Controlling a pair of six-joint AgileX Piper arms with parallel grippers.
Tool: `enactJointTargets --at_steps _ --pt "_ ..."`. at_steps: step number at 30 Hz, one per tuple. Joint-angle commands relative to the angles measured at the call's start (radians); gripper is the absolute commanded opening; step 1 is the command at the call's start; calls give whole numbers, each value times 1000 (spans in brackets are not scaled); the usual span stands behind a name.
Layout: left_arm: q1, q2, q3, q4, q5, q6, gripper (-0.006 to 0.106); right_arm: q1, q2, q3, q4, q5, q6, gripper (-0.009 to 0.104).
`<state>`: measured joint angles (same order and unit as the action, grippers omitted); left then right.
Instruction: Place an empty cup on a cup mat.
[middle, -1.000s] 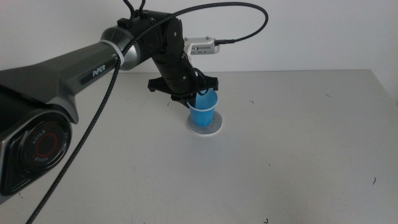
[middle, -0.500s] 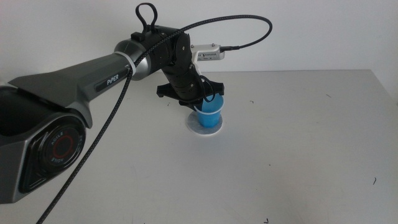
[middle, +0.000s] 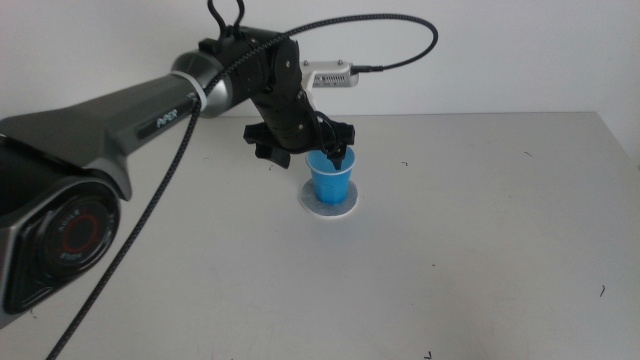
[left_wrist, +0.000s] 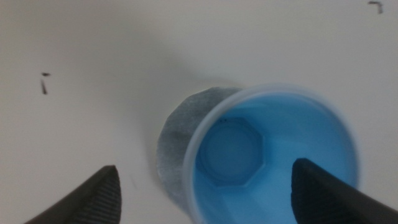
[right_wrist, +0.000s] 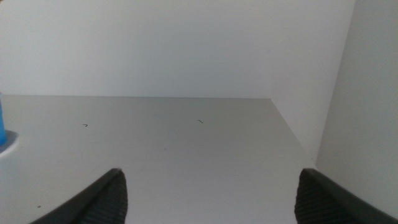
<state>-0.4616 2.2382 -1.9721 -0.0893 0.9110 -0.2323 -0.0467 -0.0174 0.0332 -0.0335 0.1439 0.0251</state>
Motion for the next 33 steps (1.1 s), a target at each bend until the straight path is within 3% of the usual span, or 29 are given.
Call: enactJointTargets --at_steps 1,8,16,21,27,33 --pt "14 -131 -30 -17 -8 37 105 2 -19 -12 -9 -78 -8 94" --pt "44 -311 -30 -27 155 62 105 2 -19 -12 -9 -78 -8 94" --pt "42 -499 -29 159 406 102 105 2 -19 -12 -9 -78 -8 94" --pt "42 -599 40 197 400 238 105 2 -19 -12 -9 -78 -8 94" --pt "42 -799 274 272 337 162 105 2 -19 -12 -9 -78 -8 94" --pt "48 -1111 695 430 -23 59 105 2 -19 -12 -9 -78 -8 94"
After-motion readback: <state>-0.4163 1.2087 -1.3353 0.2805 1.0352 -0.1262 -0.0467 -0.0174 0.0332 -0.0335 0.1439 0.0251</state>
